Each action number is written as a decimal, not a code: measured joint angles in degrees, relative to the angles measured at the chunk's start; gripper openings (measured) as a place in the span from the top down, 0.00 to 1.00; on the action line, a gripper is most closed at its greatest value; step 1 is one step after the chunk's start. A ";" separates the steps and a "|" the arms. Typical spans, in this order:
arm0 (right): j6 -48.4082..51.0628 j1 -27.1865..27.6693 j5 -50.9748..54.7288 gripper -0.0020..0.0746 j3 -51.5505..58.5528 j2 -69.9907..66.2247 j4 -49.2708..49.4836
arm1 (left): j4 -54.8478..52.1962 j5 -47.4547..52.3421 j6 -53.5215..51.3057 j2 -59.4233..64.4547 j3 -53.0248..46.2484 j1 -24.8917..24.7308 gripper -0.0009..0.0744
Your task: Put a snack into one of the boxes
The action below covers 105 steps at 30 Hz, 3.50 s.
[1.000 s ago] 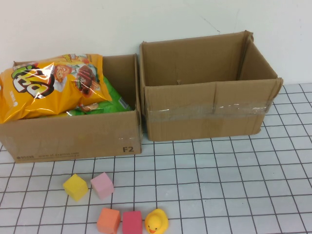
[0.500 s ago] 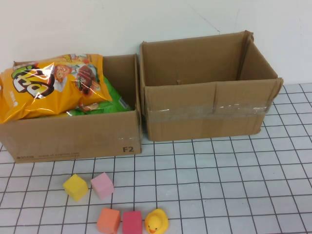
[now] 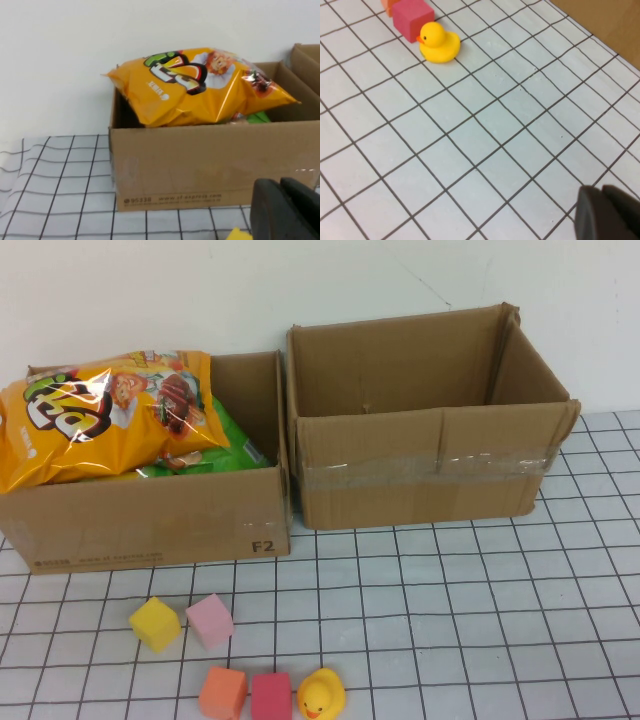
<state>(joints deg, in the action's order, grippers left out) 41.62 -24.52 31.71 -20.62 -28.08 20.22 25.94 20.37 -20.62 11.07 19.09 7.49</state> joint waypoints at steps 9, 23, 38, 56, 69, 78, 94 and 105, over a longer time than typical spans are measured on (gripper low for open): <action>0.00 0.00 0.14 0.97 0.00 0.00 0.00 | -1.22 -4.91 -4.28 -6.22 -4.83 -0.52 0.99; 0.00 0.00 0.36 0.97 0.00 0.00 0.12 | -21.28 -2.50 14.61 -11.58 -20.55 -1.32 0.99; 0.00 0.00 0.60 0.97 0.00 0.00 0.12 | -24.81 -1.59 24.35 -11.58 -20.35 -6.02 0.99; 0.00 0.00 0.60 0.97 0.00 0.00 0.12 | -24.81 -1.34 22.31 -11.58 -20.35 -6.02 0.99; 0.00 0.36 0.72 0.97 0.12 3.34 0.12 | -24.81 -1.34 22.31 -11.58 -20.35 -6.02 0.99; 2.79 12.04 -6.25 0.97 7.80 19.66 0.12 | -24.81 -1.34 22.95 -11.58 -20.33 -6.02 0.99; 1.93 19.55 -17.86 0.97 22.21 28.55 11.70 | -24.81 -1.27 23.12 -11.58 -20.33 -6.02 0.99; -20.35 19.55 -21.27 0.97 22.21 28.55 -8.94 | -24.81 -1.27 23.25 -11.58 -20.33 -6.02 0.99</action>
<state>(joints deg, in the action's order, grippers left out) 21.27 -4.97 10.44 1.59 0.47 11.28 1.13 19.11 2.63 -0.51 -1.24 1.47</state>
